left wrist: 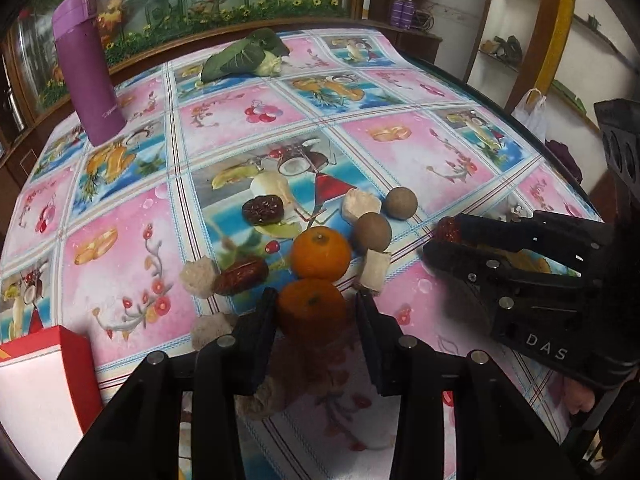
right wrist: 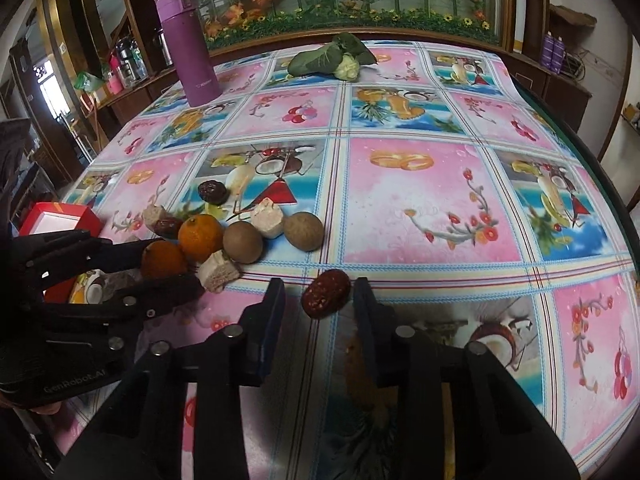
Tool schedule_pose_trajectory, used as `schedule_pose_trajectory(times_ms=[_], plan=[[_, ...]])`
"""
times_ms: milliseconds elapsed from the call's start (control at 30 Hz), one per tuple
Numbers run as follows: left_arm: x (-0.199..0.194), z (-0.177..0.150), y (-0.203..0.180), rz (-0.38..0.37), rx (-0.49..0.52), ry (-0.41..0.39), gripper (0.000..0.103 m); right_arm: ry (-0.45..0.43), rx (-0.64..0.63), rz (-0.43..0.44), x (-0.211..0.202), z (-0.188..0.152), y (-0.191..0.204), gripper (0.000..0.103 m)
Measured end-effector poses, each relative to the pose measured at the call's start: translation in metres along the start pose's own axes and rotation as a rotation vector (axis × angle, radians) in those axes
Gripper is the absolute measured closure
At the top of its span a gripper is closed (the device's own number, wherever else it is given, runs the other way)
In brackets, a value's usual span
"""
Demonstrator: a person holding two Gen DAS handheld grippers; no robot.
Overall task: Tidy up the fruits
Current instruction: 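Grasp a mandarin orange with the left tool while the right tool grasps a red date, then carry the orange and red date into the white tray while opening both tools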
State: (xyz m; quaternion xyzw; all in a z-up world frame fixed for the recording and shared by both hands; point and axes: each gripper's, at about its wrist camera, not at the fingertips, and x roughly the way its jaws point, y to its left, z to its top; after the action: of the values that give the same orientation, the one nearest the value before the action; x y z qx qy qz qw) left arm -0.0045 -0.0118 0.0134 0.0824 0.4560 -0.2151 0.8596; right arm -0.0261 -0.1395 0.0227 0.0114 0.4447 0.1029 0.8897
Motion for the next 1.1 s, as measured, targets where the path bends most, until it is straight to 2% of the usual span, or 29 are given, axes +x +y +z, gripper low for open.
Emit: schedule_pose_trajectory(times_ms=[100, 367, 600, 800, 1100], plan=[[0.0, -0.001, 0.001, -0.004, -0.004, -0.005, 0.07, -0.005, -0.011, -0.025, 0.001, 0.0, 0.002, 0.078], [-0.007, -0.003, 0.003, 0.006, -0.051, -0.015, 0.071, -0.035, 0.029, 0.001, -0.007, -0.001, -0.007, 0.078], [-0.064, -0.019, 0.0, 0.033, -0.084, -0.131, 0.071, -0.169, 0.049, 0.024, -0.033, 0.0, -0.009, 0.078], [-0.125, -0.052, 0.015, 0.119, -0.15, -0.23, 0.071, -0.232, 0.07, 0.037, -0.043, 0.002, -0.012, 0.079], [-0.157, -0.094, 0.06, 0.232, -0.283, -0.256, 0.071, -0.211, 0.128, 0.095, -0.038, 0.0, 0.002, 0.078]])
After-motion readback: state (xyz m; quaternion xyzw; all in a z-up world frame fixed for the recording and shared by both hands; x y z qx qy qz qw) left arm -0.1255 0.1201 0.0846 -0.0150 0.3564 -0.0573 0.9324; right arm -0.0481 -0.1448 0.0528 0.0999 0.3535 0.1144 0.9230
